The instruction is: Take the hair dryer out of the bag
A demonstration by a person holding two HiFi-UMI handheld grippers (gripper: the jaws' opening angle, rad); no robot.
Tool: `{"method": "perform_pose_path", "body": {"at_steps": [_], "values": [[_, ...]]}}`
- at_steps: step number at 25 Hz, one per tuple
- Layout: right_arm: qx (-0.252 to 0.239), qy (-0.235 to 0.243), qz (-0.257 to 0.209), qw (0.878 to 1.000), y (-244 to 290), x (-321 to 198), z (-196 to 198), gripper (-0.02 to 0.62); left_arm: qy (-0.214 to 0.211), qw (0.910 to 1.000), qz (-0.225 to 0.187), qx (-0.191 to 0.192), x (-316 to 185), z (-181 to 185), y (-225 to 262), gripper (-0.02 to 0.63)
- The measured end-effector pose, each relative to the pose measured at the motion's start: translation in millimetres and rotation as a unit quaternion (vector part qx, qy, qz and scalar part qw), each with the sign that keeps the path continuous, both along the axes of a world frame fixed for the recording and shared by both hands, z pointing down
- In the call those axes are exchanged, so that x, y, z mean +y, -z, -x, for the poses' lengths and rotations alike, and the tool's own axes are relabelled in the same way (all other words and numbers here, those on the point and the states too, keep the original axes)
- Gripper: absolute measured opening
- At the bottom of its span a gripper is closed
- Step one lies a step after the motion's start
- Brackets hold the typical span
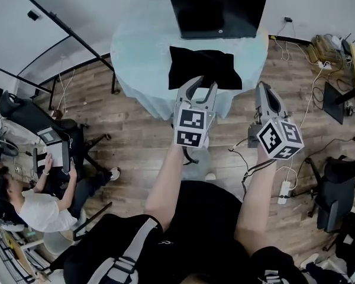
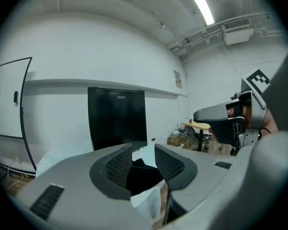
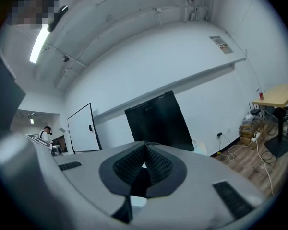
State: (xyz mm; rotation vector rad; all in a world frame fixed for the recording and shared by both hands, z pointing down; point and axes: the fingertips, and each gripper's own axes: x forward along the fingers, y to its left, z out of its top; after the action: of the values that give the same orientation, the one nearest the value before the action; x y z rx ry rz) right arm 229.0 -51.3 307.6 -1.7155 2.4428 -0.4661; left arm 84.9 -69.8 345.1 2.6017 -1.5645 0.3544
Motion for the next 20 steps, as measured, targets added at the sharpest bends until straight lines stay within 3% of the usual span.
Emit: {"method": "perform_pose_path", "body": {"at_steps": [9,16,20], "values": [[-0.009,-0.021,0.072,0.997,-58.1,-63.3,2.7,0.003,-0.024,0.9956,0.088,-0.021,-59.3,-2.6,-66.3,0.219],[-0.002,-0.032,0.114,0.993,-92.5,-97.4,4.5,0.004,-0.048,0.9852,0.162,-0.030,-90.8,-18.5,-122.0,0.253],[0.001,-0.041,0.141,0.989,-113.8,-109.7,10.0,0.003,-0.063,0.9770,0.182,-0.091,-104.0,-18.3,-155.9,0.313]]}}
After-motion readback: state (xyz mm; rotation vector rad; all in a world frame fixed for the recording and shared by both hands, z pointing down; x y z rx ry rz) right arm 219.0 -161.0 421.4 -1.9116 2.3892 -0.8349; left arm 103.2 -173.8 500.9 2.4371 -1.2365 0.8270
